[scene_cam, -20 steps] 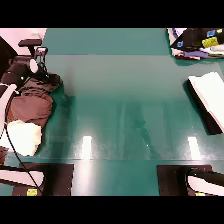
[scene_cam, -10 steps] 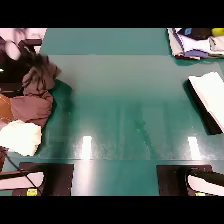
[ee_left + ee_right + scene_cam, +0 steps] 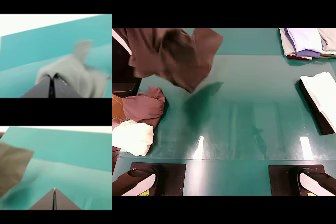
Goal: Fold the shirts.
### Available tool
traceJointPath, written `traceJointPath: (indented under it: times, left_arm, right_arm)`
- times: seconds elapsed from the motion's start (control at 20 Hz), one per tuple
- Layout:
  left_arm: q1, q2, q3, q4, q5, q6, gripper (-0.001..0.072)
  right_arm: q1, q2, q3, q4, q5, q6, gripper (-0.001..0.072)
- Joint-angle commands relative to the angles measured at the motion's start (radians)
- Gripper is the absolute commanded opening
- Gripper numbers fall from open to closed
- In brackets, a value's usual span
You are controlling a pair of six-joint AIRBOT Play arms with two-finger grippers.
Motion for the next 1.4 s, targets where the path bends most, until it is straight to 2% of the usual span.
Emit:
traceJointPath:
  times: [0.0,0.15,0.25,0.3,0.35,0.4,0.55,0.75,0.85,1.0,1.15,1.35]
  left_arm:
    - [-0.243,-0.036,0.015,-0.021,-0.084,0.022,0.002]
    - [-0.504,-0.172,0.015,-0.021,-0.086,0.023,0.0022]
    - [-0.639,-0.275,0.015,-0.043,-0.032,0.024,0.0025]
    - [-0.686,-0.32,0.015,-0.076,0.012,0.045,0.0067]
    - [-0.721,-0.361,0.015,-0.11,0.064,0.07,0.0381]
    - [-0.738,-0.388,0.016,-0.122,0.103,0.072,0.0504]
    - [-0.662,-0.405,0.026,-0.096,0.1,0.055,0.0504]
    - [-0.341,-0.402,0.026,-0.098,-0.053,-0.064,0.0504]
    - [-0.166,-0.404,-0.011,-0.114,-0.09,-0.087,0.0504]
    - [0.051,-0.404,-0.166,-0.23,-0.093,-0.083,0.0504]
    - [0.15,-0.405,-0.38,-0.273,-0.03,-0.076,0.0505]
    - [0.16,-0.46,-0.567,-0.297,0.076,-0.039,0.0507]
  right_arm:
    - [-0.074,0.09,-0.06,0.002,-0.048,0.0,0.0017]
    - [-0.103,0.121,-0.06,0.003,-0.048,0.0,0.0016]
    - [-0.114,0.13,-0.06,0.003,-0.046,0.0,0.0016]
    - [-0.114,0.13,-0.06,0.003,-0.041,0.0,0.0016]
    - [-0.114,0.129,-0.06,0.003,-0.03,0.0,0.0016]
    - [-0.114,0.128,-0.06,0.003,-0.014,0.0,0.0016]
    - [-0.114,0.123,-0.06,0.002,0.025,0.0,0.0017]
    - [-0.114,0.122,-0.06,0.003,0.041,0.0,0.0016]
    - [-0.114,0.122,-0.06,0.002,0.041,0.0,0.0017]
    - [-0.114,0.121,-0.06,0.002,0.041,0.0,0.0016]
    - [-0.114,0.121,-0.06,0.002,0.041,0.0,0.0017]
    - [-0.114,0.117,-0.06,0.003,0.055,0.001,0.0016]
